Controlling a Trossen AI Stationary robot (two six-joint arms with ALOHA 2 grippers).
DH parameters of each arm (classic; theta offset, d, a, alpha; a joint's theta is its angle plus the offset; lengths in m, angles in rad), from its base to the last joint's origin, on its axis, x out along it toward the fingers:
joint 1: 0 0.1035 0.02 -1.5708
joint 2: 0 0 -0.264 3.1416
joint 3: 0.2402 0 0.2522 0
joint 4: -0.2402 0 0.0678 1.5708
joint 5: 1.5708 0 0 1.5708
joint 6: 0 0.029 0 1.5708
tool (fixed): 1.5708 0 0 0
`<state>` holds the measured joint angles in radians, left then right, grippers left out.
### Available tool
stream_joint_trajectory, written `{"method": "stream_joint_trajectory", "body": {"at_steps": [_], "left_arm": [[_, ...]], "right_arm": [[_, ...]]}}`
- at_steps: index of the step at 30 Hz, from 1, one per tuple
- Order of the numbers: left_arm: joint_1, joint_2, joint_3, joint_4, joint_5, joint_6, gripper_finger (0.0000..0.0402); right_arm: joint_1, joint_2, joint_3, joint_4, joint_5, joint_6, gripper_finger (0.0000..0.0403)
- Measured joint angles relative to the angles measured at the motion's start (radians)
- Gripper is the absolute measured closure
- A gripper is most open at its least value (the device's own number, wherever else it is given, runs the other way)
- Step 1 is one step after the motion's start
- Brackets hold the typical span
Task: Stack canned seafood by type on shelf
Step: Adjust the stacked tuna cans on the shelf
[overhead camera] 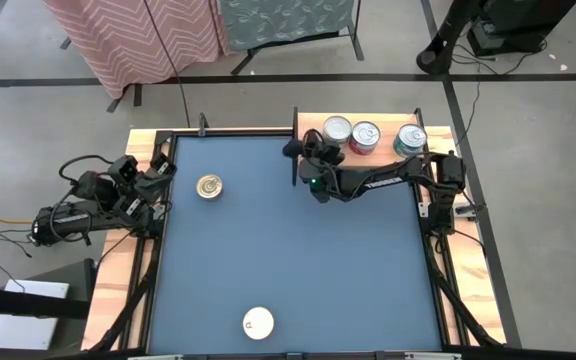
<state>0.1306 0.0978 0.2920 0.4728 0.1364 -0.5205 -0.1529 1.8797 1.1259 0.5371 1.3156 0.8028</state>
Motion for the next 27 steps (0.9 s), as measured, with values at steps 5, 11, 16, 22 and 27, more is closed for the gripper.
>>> {"method": "stream_joint_trajectory", "body": {"at_steps": [5, 11, 16, 22, 27], "left_arm": [[0.000, 0.000, 0.000, 0.000, 0.000, 0.000, 0.0398], [0.000, 0.000, 0.000, 0.000, 0.012, -0.016, 0.0398], [0.000, 0.000, 0.000, 0.000, 0.013, -0.034, 0.0398], [0.000, 0.000, 0.000, 0.000, 0.012, -0.034, 0.0398], [0.000, 0.000, 0.000, 0.000, 0.012, -0.034, 0.0398]], "right_arm": [[-0.014, 0.000, 0.000, 0.005, 0.008, -0.043, 0.0401], [-0.080, 0.000, 0.000, 0.008, -0.021, -0.042, 0.0401], [-0.112, 0.000, 0.000, 0.008, -0.042, -0.038, 0.0401], [-0.133, 0.000, 0.000, -0.014, -0.031, -0.038, 0.0401], [-0.124, 0.000, 0.000, -0.015, 0.094, -0.037, 0.0401]]}}
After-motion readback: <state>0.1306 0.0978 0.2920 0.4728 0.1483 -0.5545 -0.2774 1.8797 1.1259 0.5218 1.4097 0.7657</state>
